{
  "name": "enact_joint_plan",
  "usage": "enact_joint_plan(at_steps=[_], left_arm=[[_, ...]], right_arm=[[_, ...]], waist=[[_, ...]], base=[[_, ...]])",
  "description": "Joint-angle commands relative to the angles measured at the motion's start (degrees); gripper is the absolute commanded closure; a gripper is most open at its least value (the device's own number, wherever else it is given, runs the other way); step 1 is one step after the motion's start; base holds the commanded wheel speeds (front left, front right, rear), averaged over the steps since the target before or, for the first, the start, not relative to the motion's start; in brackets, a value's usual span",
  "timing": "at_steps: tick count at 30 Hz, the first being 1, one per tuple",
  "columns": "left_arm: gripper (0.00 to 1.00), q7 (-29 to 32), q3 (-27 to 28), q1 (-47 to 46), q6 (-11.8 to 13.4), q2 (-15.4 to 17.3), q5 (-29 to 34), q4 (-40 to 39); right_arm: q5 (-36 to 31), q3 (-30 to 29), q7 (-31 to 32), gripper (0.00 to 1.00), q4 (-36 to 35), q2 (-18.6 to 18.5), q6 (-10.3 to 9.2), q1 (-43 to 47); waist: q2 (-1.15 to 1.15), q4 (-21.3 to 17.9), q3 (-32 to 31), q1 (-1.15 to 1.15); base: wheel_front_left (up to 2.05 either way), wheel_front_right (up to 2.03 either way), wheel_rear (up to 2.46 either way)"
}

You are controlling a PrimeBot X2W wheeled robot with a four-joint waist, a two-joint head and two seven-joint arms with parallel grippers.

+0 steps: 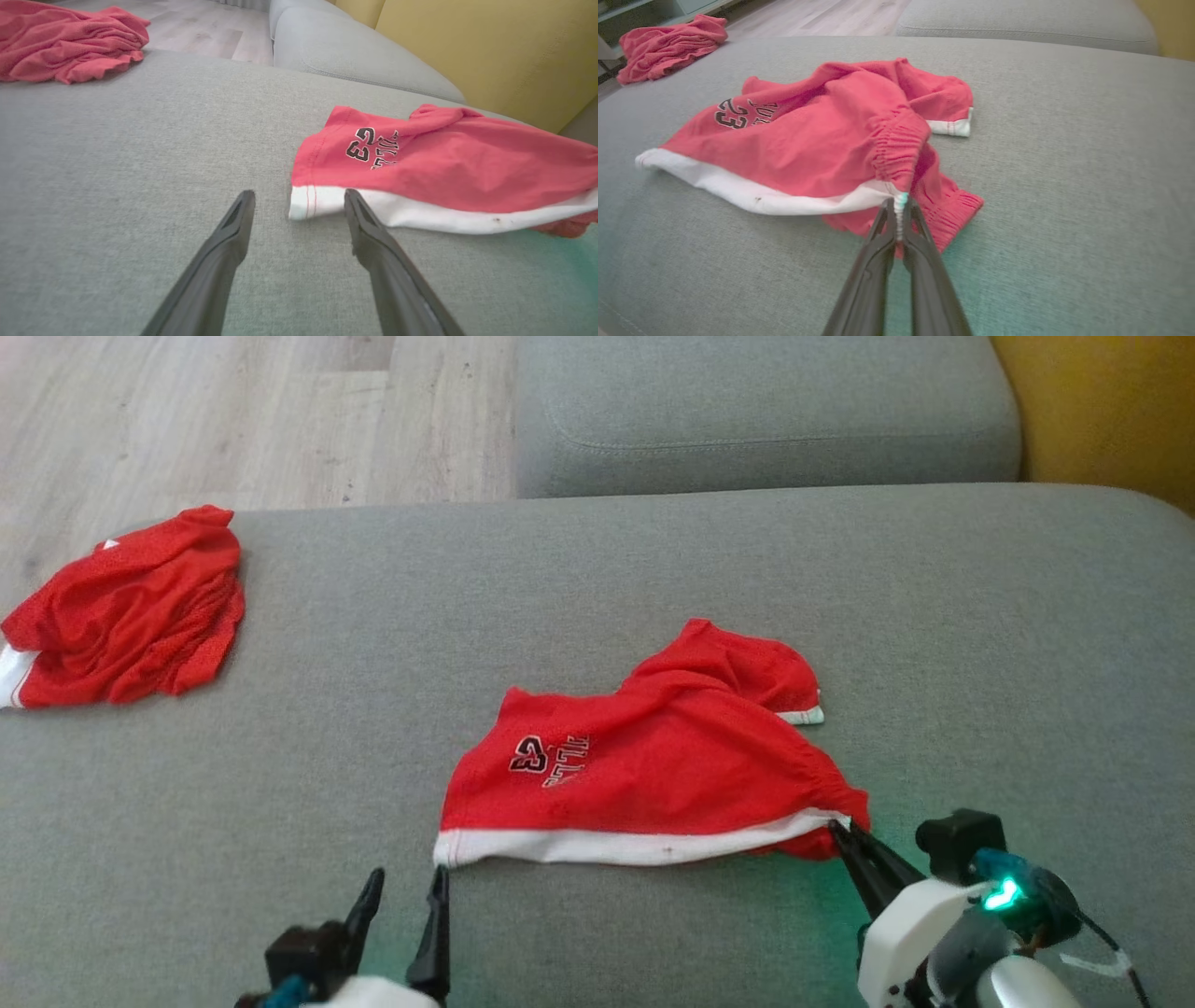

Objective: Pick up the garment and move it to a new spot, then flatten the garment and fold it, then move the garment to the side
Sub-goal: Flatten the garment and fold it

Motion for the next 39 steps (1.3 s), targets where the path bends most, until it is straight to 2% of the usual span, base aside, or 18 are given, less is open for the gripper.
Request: enact_joint_plan(at_steps=[1, 8, 24, 26, 28, 31, 34, 35, 39], left_arm=[[0.00, 0.56, 1.25, -4.14, -0.69, -0.43, -0.65, -0.60], [0.00, 2.36, -0.36, -6.43, -2.07, -1.54, -1.51, 3.82], [0.00, -0.43, -1.19, -15.35, -2.41, -3.53, -2.48, 18.24], [0.11, 0.00, -1.52, -15.89, -2.66, -3.69, -2.76, 20.16], [0.34, 0.19, -1.74, -16.29, -3.07, -3.86, -3.23, 21.68], [0.61, -0.76, -1.97, -17.05, -3.53, -4.04, -3.58, 23.14], [0.96, -2.02, -2.33, -17.76, -3.92, -4.16, -3.61, 24.20], [1.00, -2.54, -2.35, -17.99, -3.97, -4.20, -3.64, 24.43], [1.00, -5.01, -2.01, -19.03, -4.07, -4.04, -3.23, 23.48]], right_arm=[[-0.46, 0.69, -0.34, 1.00, -1.92, -0.90, 0.21, -3.04], [-0.42, 0.62, -0.60, 1.00, -1.35, -1.52, 0.21, -3.22], [0.21, 2.08, -1.33, 1.00, -0.79, -1.47, 0.21, -5.95], [0.27, 2.19, -1.41, 1.00, -0.72, -1.45, 0.21, -6.19], [0.36, 2.16, -1.58, 1.00, -0.63, -1.48, 0.21, -6.44], [0.42, 2.06, -1.83, 1.00, -0.53, -1.45, 0.21, -6.77], [0.39, 1.92, -2.21, 1.00, -0.41, -1.44, 0.21, -6.94], [0.37, 1.82, -2.45, 1.00, -0.43, -1.43, 0.21, -7.00], [0.02, 0.40, -4.77, 1.00, -1.34, -1.10, 0.21, -7.25]], waist=[[0.00, -0.35, 0.24, 0.00], [0.00, -1.31, 1.11, 0.00], [0.00, -3.33, 4.08, 0.00], [0.00, -3.55, 4.25, 0.00], [0.00, -3.71, 4.40, 0.00], [0.00, -3.85, 4.53, 0.00], [0.00, -3.93, 4.50, 0.00], [0.00, -3.96, 4.46, 0.00], [0.00, -4.04, 3.93, 0.00]], base=[[0.00, 0.00, 0.00], [0.00, 0.00, 0.00], [0.00, 0.00, 0.00], [0.00, 0.00, 0.00], [0.00, 0.00, 0.00], [0.00, 0.00, 0.00], [0.00, 0.00, 0.00], [0.00, 0.00, 0.00], [0.00, 0.00, 0.00]])
